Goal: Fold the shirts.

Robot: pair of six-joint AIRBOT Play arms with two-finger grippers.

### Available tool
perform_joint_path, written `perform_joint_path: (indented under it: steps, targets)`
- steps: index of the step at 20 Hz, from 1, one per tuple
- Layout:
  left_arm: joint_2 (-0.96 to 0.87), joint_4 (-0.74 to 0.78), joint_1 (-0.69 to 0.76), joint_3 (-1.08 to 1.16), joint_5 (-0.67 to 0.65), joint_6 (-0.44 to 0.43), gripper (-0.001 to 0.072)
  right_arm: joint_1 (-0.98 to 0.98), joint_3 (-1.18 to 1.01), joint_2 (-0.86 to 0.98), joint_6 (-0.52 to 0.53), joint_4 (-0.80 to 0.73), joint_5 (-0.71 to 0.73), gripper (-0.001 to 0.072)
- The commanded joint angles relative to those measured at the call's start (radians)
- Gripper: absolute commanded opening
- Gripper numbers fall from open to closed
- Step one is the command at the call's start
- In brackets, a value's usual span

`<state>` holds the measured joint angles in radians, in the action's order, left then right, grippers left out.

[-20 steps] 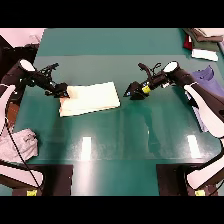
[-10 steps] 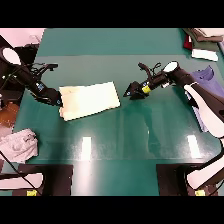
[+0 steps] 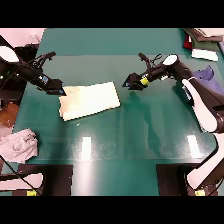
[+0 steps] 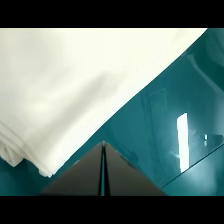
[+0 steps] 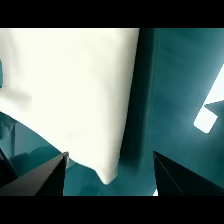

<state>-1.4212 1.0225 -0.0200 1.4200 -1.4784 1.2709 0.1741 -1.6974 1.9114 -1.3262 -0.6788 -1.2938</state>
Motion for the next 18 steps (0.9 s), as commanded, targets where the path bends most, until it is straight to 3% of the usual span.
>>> perform_joint_path:
  steps: [1,11,12,15,16,18]
  targets:
    - [0.001,-0.089,0.000,0.000,0.068,-0.019,0.0025,0.009,-0.086,0.097,-0.022,0.025,-0.008,0.0598]
    - [0.001,-0.091,0.000,0.000,0.099,-0.020,0.0025,0.199,-0.090,0.194,-0.035,0.086,0.092,0.0594]
    - [0.001,-0.091,0.000,0.000,0.099,-0.020,0.0025,0.216,-0.091,0.194,-0.035,0.086,0.120,0.0534]
    - [0.001,-0.091,0.000,0.000,0.093,-0.022,0.0025,0.254,-0.091,0.194,-0.005,0.086,0.188,0.0223]
    - [0.001,-0.090,0.000,0.000,0.091,-0.022,0.0025,0.257,-0.091,0.194,0.016,0.086,0.197,0.0037]
    - [0.001,-0.089,0.000,0.000,0.091,-0.022,0.0025,0.253,-0.091,0.185,0.041,0.079,0.192,0.0011]
